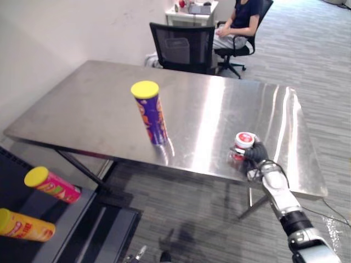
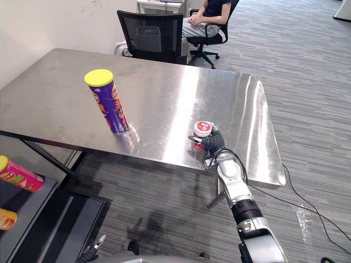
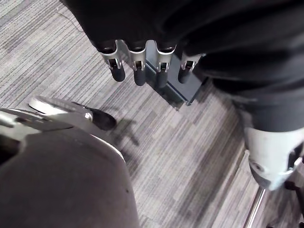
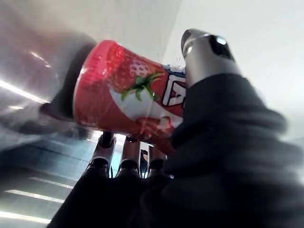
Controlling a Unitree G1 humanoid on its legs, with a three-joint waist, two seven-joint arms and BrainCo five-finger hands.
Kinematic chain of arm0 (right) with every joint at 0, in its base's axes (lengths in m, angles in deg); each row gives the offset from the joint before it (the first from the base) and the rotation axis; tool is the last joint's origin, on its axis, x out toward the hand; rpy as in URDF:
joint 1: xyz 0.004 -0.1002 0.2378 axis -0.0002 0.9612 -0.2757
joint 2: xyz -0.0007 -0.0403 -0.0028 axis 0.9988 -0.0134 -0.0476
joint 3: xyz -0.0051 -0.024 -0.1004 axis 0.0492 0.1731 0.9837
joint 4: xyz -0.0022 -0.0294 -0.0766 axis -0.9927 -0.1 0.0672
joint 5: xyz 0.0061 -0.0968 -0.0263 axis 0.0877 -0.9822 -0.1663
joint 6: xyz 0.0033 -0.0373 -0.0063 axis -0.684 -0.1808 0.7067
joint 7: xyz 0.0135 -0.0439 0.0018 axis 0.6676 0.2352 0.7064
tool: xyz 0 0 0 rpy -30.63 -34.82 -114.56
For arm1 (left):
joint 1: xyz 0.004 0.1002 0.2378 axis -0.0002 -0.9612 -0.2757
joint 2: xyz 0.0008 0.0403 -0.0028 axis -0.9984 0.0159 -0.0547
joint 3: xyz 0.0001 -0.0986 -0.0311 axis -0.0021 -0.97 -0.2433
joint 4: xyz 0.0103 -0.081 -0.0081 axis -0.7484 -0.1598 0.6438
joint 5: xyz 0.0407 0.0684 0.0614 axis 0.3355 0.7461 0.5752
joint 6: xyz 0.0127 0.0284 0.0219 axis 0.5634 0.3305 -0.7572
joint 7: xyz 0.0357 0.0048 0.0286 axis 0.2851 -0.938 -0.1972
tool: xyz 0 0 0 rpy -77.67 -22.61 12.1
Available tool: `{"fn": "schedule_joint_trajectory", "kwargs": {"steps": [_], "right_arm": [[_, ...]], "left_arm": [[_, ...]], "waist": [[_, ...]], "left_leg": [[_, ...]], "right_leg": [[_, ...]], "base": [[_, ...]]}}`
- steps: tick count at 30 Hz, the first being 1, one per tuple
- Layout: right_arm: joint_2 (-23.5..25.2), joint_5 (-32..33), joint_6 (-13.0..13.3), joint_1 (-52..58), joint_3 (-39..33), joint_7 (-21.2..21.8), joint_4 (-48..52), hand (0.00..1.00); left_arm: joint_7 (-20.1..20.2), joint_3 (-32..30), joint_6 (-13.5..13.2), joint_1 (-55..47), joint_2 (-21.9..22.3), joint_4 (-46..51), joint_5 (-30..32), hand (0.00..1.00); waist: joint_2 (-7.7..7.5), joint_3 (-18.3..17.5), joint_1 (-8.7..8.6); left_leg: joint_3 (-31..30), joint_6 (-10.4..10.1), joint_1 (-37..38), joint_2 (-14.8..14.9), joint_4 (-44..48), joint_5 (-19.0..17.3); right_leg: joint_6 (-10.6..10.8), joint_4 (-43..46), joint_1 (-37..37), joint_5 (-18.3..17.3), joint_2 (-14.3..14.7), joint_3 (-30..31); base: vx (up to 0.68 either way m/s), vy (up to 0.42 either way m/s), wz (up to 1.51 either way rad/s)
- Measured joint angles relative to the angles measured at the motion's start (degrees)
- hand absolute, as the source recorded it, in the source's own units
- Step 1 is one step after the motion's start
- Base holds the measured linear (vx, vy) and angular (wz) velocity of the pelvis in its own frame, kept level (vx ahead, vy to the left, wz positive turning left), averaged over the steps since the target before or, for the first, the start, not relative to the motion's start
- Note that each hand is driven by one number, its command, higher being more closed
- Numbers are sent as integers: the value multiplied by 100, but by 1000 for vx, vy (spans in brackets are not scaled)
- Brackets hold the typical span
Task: Put the gum and the chips on the shelf.
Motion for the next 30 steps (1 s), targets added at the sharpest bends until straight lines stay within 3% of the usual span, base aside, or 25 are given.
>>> {"fn": "schedule_joint_trajectory", "kwargs": {"steps": [14,19,23,26,30], "right_arm": [[98,7,5,-2,43,-192,178,100],[42,71,13,279,-143,-27,1756,100],[-275,257,25,583,-378,240,2592,100],[-336,348,31,824,-563,282,2802,100],[-385,477,59,1161,-679,421,2898,100]], "left_arm": [[-32,-4,1,-3,0,0,11,0],[-33,-19,-21,-14,2,11,11,0],[-30,-24,-92,-35,9,7,11,0],[-26,-36,-97,-104,5,5,10,0],[-31,-177,-101,-144,40,4,11,0]], "waist": [[9,18,-2],[7,38,-31],[3,35,-51],[-17,24,-175],[-16,-8,-174]], "left_leg": [[65,-6,72,1,-84,24],[55,-7,84,5,-73,21],[-13,-7,87,9,-43,20],[-167,-15,87,3,20,14],[-232,-41,79,42,116,-2]], "right_leg": [[1,-7,2,1,0,64],[2,18,13,1,-1,72],[-11,161,11,-40,-15,70],[-1,449,6,-251,-59,76],[23,649,-23,-461,-53,140]], "base": [[1,-1,0],[0,0,1],[-1,0,8],[-12,-8,26],[-30,-29,7]]}}
